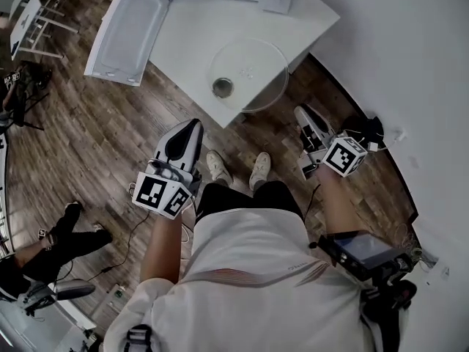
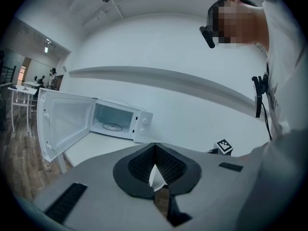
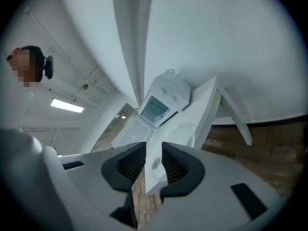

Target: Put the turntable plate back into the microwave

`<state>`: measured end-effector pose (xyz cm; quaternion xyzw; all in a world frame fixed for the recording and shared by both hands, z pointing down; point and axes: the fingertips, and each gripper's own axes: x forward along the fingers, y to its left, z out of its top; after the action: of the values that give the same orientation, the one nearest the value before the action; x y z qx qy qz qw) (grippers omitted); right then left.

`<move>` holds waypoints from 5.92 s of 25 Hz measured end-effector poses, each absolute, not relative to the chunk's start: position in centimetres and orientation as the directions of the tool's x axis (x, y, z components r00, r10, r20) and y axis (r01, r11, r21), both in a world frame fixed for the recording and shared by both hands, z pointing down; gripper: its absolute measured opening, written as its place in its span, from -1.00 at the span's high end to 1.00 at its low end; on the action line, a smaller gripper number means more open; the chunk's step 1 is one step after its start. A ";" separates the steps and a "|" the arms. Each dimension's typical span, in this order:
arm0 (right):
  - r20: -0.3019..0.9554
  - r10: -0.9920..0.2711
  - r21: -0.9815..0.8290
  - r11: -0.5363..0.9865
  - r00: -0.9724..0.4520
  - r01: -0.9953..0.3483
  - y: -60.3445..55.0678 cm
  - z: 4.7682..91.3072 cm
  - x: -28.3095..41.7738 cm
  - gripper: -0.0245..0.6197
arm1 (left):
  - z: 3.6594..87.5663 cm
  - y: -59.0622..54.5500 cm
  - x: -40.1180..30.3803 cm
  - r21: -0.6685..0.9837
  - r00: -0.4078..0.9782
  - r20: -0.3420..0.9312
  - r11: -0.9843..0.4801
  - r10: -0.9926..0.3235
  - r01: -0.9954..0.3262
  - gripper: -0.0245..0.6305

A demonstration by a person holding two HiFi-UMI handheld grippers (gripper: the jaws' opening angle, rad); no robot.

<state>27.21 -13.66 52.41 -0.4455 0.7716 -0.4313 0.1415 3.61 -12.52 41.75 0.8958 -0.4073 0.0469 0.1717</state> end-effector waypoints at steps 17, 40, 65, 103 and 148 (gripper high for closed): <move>0.090 -0.765 -0.987 0.019 -0.638 -0.162 -19.6 65.0 21.2 0.44 | 50.3 -13.5 -0.1 0.342 0.596 0.336 -0.495 -0.730 -0.799 0.90; 0.027 -0.780 -0.999 0.001 -0.625 -0.046 -21.6 64.7 19.8 0.84 | 51.2 -14.2 -1.6 0.376 0.576 0.350 -0.452 -0.739 -0.809 0.90; -0.045 -0.822 -0.991 0.108 -0.567 -0.078 -21.3 53.2 13.7 0.84 | 45.9 -17.4 -6.6 0.357 0.629 0.219 -0.539 -0.746 -0.763 0.90; -0.028 -0.922 -0.997 0.051 -0.386 -0.050 -40.9 52.2 9.1 0.84 | 43.8 -31.1 -7.5 0.258 0.606 0.139 -0.562 -0.783 -0.786 0.90; 0.096 -0.987 -0.995 -0.097 -0.128 -0.001 -60.5 57.2 9.5 0.84 | 49.1 -36.8 -5.9 0.299 0.575 0.240 -0.504 -0.782 -0.810 0.90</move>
<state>9.46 -60.49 57.18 -0.4893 0.5051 -0.5559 0.4433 -5.87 -36.76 49.06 0.8664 -0.4595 0.0365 0.1922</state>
